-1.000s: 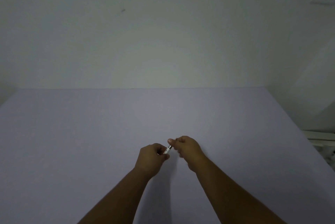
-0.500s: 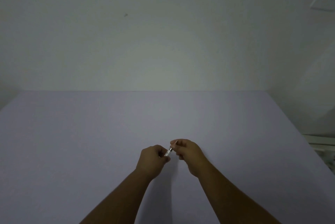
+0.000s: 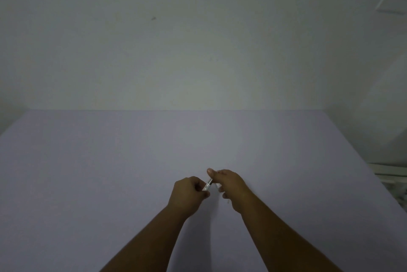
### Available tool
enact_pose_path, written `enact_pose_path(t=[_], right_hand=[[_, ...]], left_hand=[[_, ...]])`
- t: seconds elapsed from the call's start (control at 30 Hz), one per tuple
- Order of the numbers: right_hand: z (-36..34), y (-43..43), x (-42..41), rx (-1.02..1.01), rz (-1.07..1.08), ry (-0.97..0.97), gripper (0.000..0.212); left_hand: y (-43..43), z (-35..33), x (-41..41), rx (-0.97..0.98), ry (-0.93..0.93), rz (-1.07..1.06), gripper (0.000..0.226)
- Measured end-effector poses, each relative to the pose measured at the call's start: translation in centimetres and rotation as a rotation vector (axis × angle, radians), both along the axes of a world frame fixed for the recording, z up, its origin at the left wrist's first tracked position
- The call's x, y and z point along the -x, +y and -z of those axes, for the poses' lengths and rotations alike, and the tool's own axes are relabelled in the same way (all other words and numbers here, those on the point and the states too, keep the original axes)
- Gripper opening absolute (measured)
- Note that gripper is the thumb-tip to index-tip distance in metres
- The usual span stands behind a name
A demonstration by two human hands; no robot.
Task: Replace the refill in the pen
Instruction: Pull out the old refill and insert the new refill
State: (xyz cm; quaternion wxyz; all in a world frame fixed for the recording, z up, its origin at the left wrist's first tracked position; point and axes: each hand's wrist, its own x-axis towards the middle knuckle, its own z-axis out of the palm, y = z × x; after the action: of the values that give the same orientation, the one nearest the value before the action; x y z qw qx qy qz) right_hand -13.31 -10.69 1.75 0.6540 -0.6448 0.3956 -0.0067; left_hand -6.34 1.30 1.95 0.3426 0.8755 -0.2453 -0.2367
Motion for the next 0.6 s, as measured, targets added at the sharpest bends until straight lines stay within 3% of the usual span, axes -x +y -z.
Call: enact_pose_path(t=[0.1,0.23,0.37,0.5,0.6], right_hand=[[-0.06,-0.19,0.15,-0.027,0.004,-0.077,0.007],[-0.02,-0.01,0.19,0.062,0.041,0.006,0.031],[-0.29,-0.15,0.49,-0.043,-0.001,-0.096,0.005],[-0.24,-0.01,0.58,0.068,0.010,0.016,0.029],[-0.19,-0.14,0.77,-0.048,0.018,-0.075,0.011]], left_hand=[[0.03,0.00,-0.04,-0.003,-0.006,0.003,0.012],[-0.25,-0.04,0.28,0.016,-0.006,0.010,0.009],[-0.32,-0.17,0.18,-0.004,0.002,0.000,0.008],[-0.34,0.08,0.43,-0.010,0.018,0.008,0.012],[-0.42,0.08,0.39,0.001,0.020,-0.008,0.008]])
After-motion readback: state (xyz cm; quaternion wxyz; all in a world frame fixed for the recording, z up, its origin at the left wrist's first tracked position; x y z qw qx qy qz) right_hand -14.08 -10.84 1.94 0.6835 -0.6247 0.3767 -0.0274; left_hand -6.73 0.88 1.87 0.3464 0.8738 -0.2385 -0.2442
